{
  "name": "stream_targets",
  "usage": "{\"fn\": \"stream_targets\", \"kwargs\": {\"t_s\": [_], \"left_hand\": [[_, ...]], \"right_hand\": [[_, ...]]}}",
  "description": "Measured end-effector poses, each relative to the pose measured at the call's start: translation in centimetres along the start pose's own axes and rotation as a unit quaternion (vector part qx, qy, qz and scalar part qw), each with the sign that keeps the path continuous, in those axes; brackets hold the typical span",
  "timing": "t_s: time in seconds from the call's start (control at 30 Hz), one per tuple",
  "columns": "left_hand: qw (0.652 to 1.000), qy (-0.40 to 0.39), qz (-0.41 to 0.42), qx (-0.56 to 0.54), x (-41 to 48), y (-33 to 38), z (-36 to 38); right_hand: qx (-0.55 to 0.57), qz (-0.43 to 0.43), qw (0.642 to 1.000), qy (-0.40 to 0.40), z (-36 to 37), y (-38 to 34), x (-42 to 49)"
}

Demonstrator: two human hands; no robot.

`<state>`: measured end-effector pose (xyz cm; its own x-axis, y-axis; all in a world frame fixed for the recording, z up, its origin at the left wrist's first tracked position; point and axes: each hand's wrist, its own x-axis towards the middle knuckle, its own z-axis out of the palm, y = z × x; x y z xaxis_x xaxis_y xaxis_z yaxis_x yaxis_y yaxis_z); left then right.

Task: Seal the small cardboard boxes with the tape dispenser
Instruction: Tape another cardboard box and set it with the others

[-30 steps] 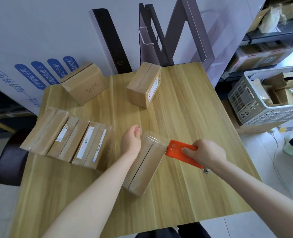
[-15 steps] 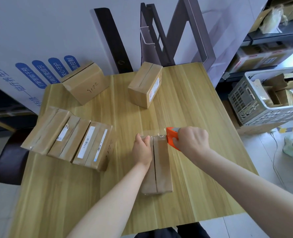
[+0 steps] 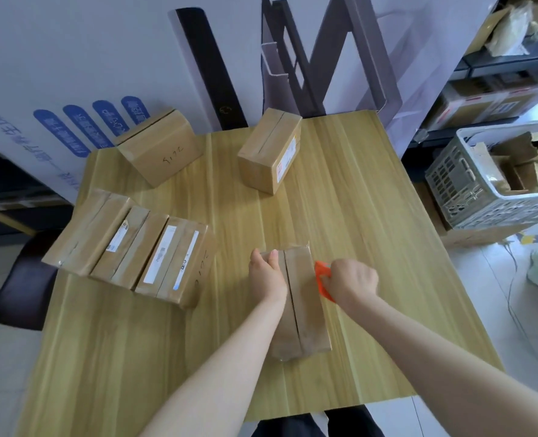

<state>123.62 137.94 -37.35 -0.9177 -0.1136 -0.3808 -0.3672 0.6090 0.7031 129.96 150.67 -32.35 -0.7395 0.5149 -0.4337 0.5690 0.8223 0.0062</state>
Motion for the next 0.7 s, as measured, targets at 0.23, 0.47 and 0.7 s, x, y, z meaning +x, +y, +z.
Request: {"fn": "stream_targets", "kwargs": {"t_s": [0.23,0.47,0.7], "left_hand": [[0.924,0.129,-0.226,-0.281,-1.6,2.0,1.0],[0.884,0.118,-0.284,-0.353,-2.2,2.8,1.3],[0.946,0.092,0.31,0.015,-0.5,0.6,-1.5]], "right_hand": [[0.124,0.032,0.982,0.138,-3.6,3.4,0.6],[0.462,0.1,0.875,0.102,-4.3,1.9,-1.2],[0.498,0.131,0.855,0.059,-2.9,1.7,-1.1]]}}
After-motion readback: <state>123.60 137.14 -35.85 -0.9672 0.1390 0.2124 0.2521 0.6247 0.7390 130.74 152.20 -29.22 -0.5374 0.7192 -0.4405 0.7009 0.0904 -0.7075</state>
